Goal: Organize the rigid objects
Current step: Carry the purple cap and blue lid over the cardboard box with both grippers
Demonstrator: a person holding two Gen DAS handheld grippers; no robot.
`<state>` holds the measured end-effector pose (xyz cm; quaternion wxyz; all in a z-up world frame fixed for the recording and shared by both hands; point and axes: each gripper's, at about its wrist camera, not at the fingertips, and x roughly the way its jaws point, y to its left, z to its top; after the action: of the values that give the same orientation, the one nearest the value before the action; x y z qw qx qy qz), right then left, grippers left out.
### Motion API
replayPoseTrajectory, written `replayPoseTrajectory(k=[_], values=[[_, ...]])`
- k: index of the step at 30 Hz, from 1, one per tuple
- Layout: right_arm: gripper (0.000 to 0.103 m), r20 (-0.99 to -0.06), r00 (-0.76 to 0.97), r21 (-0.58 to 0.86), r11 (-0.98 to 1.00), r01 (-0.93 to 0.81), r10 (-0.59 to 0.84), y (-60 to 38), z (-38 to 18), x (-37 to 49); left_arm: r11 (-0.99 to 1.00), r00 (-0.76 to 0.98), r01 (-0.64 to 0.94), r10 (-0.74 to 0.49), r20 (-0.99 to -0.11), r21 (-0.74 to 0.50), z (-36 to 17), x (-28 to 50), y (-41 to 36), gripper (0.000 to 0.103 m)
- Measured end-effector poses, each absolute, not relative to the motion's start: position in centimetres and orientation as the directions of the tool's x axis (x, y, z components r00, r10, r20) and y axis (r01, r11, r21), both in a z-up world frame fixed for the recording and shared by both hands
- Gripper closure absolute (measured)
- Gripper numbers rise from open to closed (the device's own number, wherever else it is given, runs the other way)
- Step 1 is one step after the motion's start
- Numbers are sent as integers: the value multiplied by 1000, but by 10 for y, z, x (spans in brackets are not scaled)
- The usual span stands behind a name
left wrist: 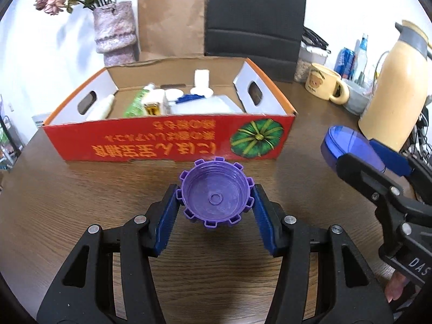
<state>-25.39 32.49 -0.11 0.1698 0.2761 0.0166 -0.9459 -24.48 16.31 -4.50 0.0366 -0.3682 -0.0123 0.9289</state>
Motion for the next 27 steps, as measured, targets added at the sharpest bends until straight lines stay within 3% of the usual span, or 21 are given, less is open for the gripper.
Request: replayPoseTrajectory(k=[27], values=[[32, -410, -863, 59, -953, 296, -294, 235, 25, -282, -995, -813, 28, 32, -581, -94, 3, -285, 71, 53]])
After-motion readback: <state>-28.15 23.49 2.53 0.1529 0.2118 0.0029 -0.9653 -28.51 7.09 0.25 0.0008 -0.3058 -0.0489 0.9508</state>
